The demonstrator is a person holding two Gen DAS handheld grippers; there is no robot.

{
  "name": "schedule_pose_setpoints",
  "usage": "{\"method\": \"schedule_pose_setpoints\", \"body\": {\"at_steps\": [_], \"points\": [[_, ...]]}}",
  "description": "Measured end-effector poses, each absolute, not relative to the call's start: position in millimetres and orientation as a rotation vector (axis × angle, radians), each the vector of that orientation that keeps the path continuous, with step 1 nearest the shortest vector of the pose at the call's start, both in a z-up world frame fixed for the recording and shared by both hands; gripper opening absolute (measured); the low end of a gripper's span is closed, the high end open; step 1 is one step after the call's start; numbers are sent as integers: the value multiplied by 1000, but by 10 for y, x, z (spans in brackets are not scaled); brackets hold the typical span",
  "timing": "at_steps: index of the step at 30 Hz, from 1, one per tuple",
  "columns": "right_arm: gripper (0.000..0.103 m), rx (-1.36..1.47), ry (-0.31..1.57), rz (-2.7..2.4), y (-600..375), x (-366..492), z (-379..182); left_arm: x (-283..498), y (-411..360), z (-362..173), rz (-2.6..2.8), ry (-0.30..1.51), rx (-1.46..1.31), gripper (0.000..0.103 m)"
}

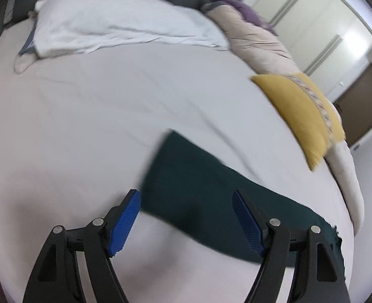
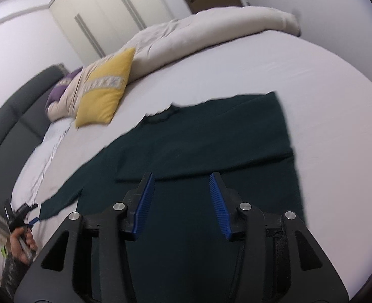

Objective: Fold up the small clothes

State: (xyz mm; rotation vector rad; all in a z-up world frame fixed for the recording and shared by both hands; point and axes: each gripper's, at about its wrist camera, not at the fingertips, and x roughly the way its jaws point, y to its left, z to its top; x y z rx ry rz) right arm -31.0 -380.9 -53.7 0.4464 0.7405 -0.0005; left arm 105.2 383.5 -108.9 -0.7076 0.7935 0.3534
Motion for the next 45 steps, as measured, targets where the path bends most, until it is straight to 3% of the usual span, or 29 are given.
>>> {"method": "schedule_pose_setpoints", "body": {"at_steps": [3,6,7,8,12,17,24,28,33,36,38,41,45], "points": [[43,447,769,21,-3579,-335,-560,1185,3921,-1275,337,856,-711,71],[43,446,790,27,-3420,-378,-571,1241,3940,-1248,372,855,-692,46],[43,445,791,28,-3377,-390,-570,1250,3958,-1240,359,858,-711,26],[43,445,790,31,-3357,-382,-577,1260,3939,-1241,350,867,-722,21],[43,461,782,35,-3373,-445,-557,1170,3798,-1076,330,836,-679,15],[43,508,770,26,-3557,-545,-614,1272,2985,-551,162,777,-554,14],[43,564,765,10,-3815,-691,-751,1550,1001,-208,-176,778,-376,14],[43,594,768,-11,-3991,-735,-834,1585,25,-529,-308,852,-329,14],[47,601,829,-20,-4056,-559,-976,1642,-617,-1055,-339,975,-266,19],[67,595,850,-4,-3968,-372,-1040,1589,-587,-1122,-374,977,-287,30],[68,578,852,34,-3840,-214,-1039,1506,-504,-1066,-388,969,-297,56],[68,530,866,106,-3561,67,-1008,1201,-213,-805,-403,866,-293,74],[68,548,911,200,-3214,492,-1103,1045,231,-630,-380,804,-356,74]]}}
